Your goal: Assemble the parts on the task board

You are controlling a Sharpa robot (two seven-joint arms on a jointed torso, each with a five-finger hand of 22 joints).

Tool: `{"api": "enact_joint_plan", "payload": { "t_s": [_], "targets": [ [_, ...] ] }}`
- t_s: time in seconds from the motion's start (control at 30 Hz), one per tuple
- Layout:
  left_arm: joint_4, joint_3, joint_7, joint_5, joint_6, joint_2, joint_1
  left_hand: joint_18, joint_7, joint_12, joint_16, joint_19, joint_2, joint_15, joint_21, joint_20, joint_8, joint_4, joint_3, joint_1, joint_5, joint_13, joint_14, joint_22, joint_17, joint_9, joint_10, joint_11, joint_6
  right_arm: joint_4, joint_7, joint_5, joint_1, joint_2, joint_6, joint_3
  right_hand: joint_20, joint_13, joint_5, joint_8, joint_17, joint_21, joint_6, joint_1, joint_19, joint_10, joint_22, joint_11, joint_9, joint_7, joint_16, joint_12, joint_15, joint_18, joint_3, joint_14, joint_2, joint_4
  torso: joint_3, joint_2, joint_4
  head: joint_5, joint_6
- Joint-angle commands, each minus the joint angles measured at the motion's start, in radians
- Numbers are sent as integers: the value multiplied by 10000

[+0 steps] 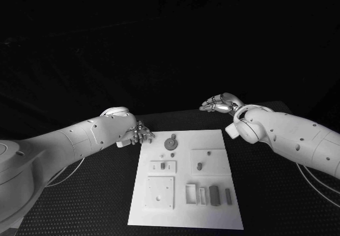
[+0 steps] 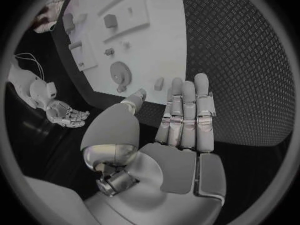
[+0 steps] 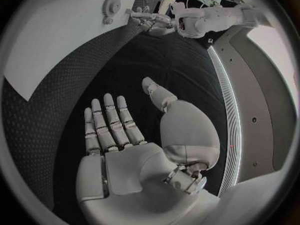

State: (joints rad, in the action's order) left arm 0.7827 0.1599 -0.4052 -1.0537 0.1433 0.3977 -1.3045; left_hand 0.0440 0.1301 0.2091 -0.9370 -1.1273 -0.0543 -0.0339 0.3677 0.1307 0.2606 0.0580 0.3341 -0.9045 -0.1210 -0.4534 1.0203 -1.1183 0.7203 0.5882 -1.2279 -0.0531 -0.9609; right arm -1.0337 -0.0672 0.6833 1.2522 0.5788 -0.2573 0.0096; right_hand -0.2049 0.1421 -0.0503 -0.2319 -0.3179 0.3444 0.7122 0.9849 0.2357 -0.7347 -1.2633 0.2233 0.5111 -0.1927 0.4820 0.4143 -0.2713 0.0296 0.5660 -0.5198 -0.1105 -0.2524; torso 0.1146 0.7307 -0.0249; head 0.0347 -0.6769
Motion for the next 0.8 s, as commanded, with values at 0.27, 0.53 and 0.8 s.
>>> {"api": "enact_joint_plan", "payload": {
  "t_s": [0.27,0.53,0.8],
  "targets": [
    [-68,-4,111,89,299,-78,8,232,20,-82,54,-47,21,-62,19,66,46,-93,-148,-276,-55,-21,0,-39,62,-63,-82,5,-58,-13,-94,54,-1,-17,14,5,13,-23,19,-52,11,-52,-62,6,-42,19,-17,50,-17,-458,-9,-20,-10,-98,-67,62,54,18,-1,4,2,-7,2],
    [-179,-4,145,100,366,-136,71,223,22,-103,81,-49,107,-59,2,66,50,-225,-209,-438,-100,-31,4,-64,106,-110,-86,2,-64,-19,-94,54,-1,-26,12,5,12,-28,19,-53,12,-54,-63,7,-43,18,-20,50,-20,-458,-7,-19,-11,-97,-68,64,55,17,-3,9,-5,-15,-6],
    [-338,-5,180,402,435,-175,112,218,25,-113,96,-47,146,-57,-10,64,49,-273,-239,-483,-107,-34,3,-71,123,-131,-86,-1,-61,-17,-92,54,-1,-31,13,5,11,-36,19,-56,14,-57,-64,9,-44,18,-26,50,-24,-458,-5,-17,-12,-95,-69,68,54,15,-8,8,2,-34,-20]
  ]
}}
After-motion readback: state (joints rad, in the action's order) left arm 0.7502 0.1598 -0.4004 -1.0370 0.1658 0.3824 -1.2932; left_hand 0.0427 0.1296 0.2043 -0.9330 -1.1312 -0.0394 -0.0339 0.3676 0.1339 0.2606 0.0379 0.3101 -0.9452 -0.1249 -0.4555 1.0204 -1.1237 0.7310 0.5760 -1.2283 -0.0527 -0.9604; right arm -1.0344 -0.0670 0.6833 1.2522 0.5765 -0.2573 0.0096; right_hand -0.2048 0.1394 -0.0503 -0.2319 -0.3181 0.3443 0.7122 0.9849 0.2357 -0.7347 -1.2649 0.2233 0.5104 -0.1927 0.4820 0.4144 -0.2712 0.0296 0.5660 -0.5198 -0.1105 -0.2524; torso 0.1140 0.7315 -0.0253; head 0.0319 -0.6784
